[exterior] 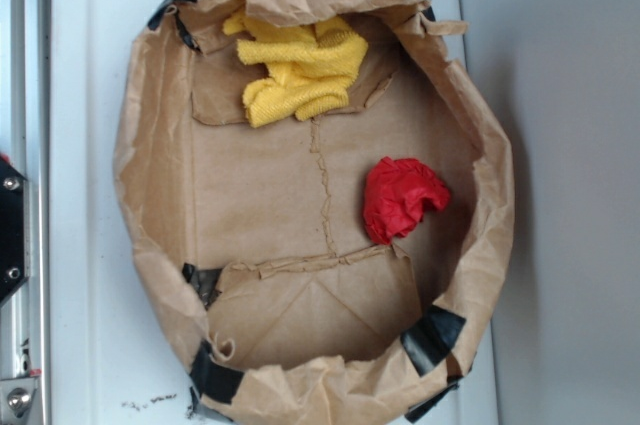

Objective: Grab the red paper.

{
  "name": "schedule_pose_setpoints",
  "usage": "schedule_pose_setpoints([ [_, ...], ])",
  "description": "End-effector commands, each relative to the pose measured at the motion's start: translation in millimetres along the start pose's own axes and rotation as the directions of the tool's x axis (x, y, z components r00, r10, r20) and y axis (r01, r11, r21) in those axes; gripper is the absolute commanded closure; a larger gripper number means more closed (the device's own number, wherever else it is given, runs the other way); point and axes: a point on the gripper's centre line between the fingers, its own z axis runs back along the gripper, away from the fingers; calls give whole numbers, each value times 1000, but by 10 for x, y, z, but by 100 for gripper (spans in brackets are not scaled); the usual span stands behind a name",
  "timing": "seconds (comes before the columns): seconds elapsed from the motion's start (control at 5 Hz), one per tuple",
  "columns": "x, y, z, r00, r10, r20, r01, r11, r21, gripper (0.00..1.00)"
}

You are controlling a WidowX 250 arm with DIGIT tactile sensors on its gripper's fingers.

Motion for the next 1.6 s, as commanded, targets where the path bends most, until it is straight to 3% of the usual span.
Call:
schedule_pose_setpoints([
  [0.0,0,0,0,1000,0,0,0,1000,0,0],
  [0.2,447,23,-285,1000,-15,-23,15,1000,-16,0],
  [0.4,928,253,-271,1000,0,-10,-1,999,-37,0],
  [1.2,928,253,-271,1000,0,-10,-1,999,-37,0],
  [1.4,681,209,-463,994,-69,83,69,998,-4,0],
])
